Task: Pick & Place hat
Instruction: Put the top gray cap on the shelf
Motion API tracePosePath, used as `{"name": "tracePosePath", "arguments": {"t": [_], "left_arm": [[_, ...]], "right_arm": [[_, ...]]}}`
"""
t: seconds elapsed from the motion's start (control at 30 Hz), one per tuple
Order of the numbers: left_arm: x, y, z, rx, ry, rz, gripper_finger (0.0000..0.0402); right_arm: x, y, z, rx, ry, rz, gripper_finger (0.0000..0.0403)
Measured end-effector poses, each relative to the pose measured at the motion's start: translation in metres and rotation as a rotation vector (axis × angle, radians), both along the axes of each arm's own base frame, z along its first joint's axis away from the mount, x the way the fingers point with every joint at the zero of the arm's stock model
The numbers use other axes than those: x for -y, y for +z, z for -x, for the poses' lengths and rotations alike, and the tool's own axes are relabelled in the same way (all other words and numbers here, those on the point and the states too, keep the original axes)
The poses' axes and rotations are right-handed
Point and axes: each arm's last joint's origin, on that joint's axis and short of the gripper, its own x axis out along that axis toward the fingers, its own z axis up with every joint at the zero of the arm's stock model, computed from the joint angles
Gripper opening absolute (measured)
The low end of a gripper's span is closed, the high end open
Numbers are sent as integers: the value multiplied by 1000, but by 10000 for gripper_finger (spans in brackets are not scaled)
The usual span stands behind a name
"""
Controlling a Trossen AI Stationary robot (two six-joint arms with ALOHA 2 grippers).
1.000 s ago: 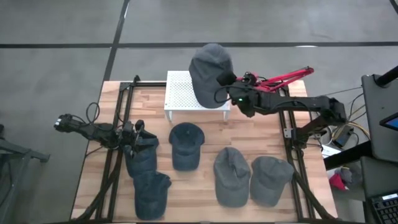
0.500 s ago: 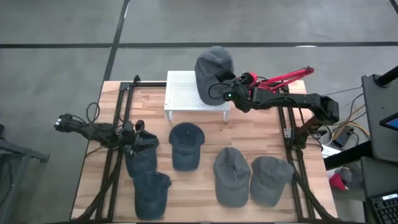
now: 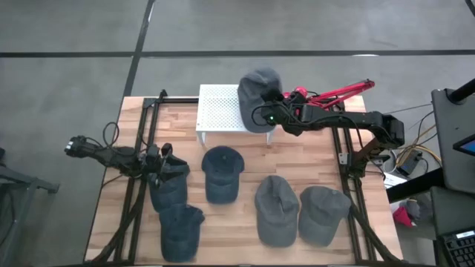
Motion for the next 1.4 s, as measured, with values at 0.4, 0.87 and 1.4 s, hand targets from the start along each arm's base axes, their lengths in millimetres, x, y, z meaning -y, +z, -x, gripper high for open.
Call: {"name": "tracePosePath", "arguments": {"t": [0.4,0.87,1.4], "left_arm": [[0,0,0,0,0,0,216],[0,0,0,-1,-1,15,216],[0,0,0,-1,0,15,216]], "right_arm": [[4,-9,0,-25,-29,-21,8],[6,-12,1,-168,54,-27,9],[6,-12,1,-223,91,-27,97]]}}
